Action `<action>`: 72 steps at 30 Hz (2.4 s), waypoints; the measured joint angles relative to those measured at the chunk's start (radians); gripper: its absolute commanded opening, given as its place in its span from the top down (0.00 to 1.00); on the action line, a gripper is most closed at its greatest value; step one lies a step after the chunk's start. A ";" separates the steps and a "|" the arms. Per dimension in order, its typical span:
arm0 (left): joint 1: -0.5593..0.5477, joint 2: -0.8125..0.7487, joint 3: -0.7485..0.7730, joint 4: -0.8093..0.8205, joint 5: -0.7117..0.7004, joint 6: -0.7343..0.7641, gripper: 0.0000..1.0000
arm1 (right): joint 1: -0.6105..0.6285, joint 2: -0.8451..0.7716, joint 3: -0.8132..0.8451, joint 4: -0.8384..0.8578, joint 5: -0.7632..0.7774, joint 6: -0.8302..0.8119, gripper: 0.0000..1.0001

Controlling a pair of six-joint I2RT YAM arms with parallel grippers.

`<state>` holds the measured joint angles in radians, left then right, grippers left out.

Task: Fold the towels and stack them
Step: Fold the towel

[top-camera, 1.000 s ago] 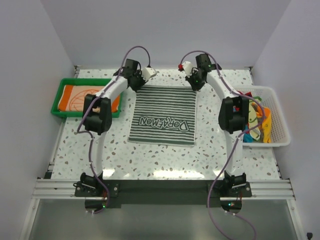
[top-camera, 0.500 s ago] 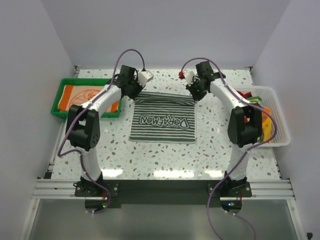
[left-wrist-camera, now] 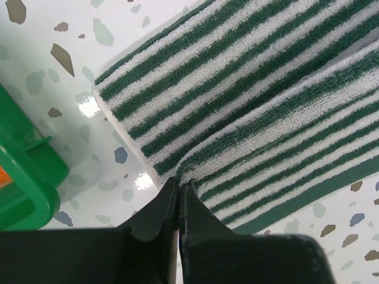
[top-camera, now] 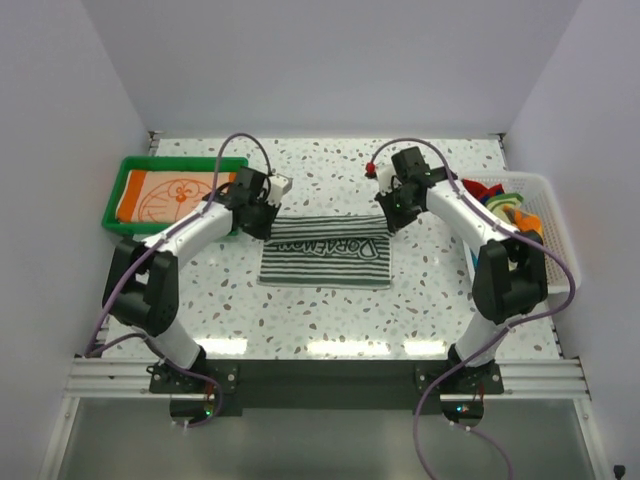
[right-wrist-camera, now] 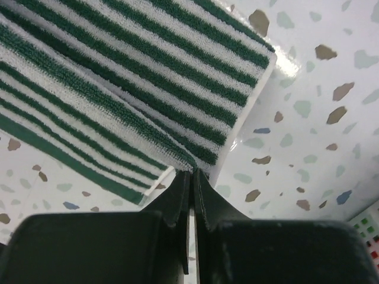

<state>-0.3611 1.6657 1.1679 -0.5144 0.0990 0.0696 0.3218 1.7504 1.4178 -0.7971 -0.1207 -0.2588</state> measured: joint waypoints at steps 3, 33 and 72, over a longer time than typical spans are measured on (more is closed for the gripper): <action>-0.004 -0.023 -0.018 0.000 -0.003 -0.026 1.00 | 0.011 -0.024 -0.044 0.002 0.010 0.056 1.00; -0.052 -0.132 -0.216 -0.061 -0.015 -0.202 1.00 | 0.086 -0.159 -0.329 0.073 0.019 0.263 1.00; -0.068 -0.219 -0.274 -0.071 -0.048 -0.292 1.00 | 0.090 -0.230 -0.414 0.108 -0.034 0.328 1.00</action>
<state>-0.4286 1.4467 0.8940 -0.5858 0.0509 -0.2226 0.4122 1.5208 1.0035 -0.6888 -0.1543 0.0692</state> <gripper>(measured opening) 0.035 0.020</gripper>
